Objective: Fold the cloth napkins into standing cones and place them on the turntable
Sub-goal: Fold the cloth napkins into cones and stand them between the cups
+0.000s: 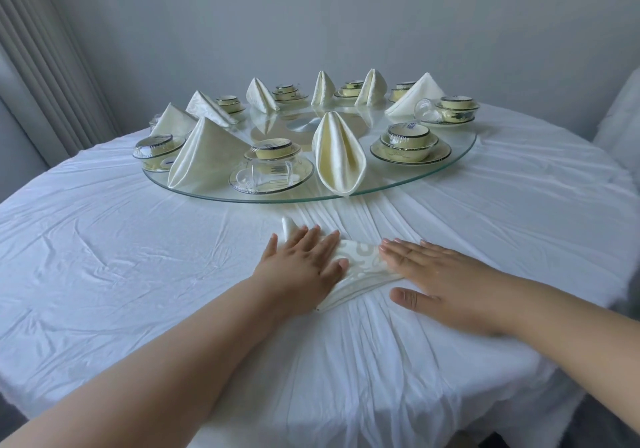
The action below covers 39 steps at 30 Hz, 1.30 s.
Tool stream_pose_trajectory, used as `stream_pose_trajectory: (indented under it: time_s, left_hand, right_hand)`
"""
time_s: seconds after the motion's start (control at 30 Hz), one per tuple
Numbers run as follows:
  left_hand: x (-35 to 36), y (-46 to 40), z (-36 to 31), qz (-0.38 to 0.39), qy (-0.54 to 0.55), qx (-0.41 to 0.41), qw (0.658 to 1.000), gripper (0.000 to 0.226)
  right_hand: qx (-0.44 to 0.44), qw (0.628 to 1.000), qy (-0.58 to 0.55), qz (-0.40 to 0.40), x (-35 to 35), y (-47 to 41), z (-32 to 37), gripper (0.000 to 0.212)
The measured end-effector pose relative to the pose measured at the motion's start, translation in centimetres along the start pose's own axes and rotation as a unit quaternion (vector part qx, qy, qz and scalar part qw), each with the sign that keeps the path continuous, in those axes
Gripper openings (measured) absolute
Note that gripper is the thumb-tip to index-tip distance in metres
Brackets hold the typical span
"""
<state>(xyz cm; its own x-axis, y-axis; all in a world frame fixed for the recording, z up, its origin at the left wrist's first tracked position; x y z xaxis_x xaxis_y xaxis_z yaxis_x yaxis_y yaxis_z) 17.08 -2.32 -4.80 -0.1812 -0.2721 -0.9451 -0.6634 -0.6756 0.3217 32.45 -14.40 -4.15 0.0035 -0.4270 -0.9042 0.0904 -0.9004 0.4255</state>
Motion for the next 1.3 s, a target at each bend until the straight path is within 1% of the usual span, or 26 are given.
stream_pose_trajectory:
  time_s: [0.1, 0.17, 0.23, 0.3, 0.47, 0.63, 0.77, 0.87, 0.93, 1.0, 1.07, 1.13, 1.23, 1.27, 1.3]
  left_hand:
    - [0.0, 0.0, 0.0, 0.005, -0.007, -0.001, 1.000, 0.060]
    - [0.1, -0.2, 0.1, 0.012, -0.010, 0.001, 1.000, 0.061]
    - [0.2, -0.3, 0.2, 0.020, -0.013, 0.010, 1.000, 0.060]
    - [0.1, -0.4, 0.8, 0.019, -0.007, 0.019, 1.000, 0.058]
    - [-0.4, -0.9, 3.1, 0.015, 0.010, 0.004, 1.000, 0.053]
    - [-0.3, -0.9, 3.4, 0.008, 0.021, 0.014, 1.000, 0.056]
    - [-0.4, -1.0, 5.0, 0.015, 0.030, -0.011, 0.999, 0.057]
    - [-0.3, -1.0, 5.2, 0.015, 0.031, -0.014, 0.999, 0.057]
    - [-0.4, -1.1, 5.0, 0.014, 0.033, -0.012, 0.999, 0.058]
    - [-0.5, -1.2, 4.9, 0.015, 0.032, -0.014, 0.999, 0.058]
    - [-0.5, -1.2, 5.0, 0.014, 0.027, -0.016, 0.999, 0.057]
    - [-0.5, -1.2, 5.0, 0.014, 0.031, -0.016, 0.999, 0.057]
    - [-0.4, -1.1, 4.9, 0.019, 0.031, -0.016, 0.999, 0.057]
    - [-0.3, -1.2, 4.8, 0.017, 0.031, -0.016, 0.999, 0.057]
    - [-0.4, -1.2, 4.8, 0.009, 0.033, -0.018, 0.999, 0.057]
  right_hand:
    - [0.007, 0.999, 0.037, -0.025, -1.3, 0.3, 0.9, 0.121]
    - [-0.027, 0.998, 0.033, -0.049, -2.2, 0.1, 2.5, 0.113]
    - [-0.054, 0.998, -0.020, -0.024, -2.1, -0.2, 3.7, 0.103]
    - [-0.057, 0.997, -0.046, 0.004, -1.2, -0.5, 4.0, 0.102]
    - [-0.046, 0.998, -0.039, 0.011, -0.4, -0.7, 3.5, 0.101]
    - [-0.047, 0.998, -0.026, 0.019, -0.7, -0.4, 3.4, 0.101]
    - [-0.051, 0.998, -0.033, 0.017, -0.4, -0.4, 3.0, 0.100]
    - [-0.044, 0.998, -0.048, 0.007, -0.8, -0.1, 3.0, 0.101]
    - [-0.024, 0.998, -0.041, -0.028, -1.8, 0.0, 3.4, 0.095]
    - [-0.027, 0.994, -0.015, -0.101, -3.2, -0.2, 4.6, 0.082]
    - [-0.062, 0.983, 0.003, -0.172, -4.0, -0.9, 6.2, 0.074]
    - [-0.092, 0.975, 0.007, -0.200, -4.1, -1.9, 7.4, 0.065]
    - [-0.139, 0.953, 0.052, -0.264, -4.1, -2.5, 8.5, 0.039]
    - [-0.141, 0.945, 0.077, -0.285, -4.0, -2.7, 8.6, 0.032]
    - [-0.136, 0.938, 0.090, -0.307, -4.1, -2.8, 8.5, 0.030]
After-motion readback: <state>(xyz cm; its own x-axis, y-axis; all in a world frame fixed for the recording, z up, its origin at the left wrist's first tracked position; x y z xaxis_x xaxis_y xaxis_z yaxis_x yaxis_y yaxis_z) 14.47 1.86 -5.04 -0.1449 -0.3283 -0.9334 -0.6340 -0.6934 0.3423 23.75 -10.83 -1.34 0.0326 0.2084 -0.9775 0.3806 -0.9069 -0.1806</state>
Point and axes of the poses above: each hand's wrist, its own y-axis away from the middle knuckle, its own x-axis out of the palm, z = x × y, the point moved 5 cm from there along -y, towards the middle knuckle, and after that the axes turned 15 degrees about z, right-handed, at the moved point
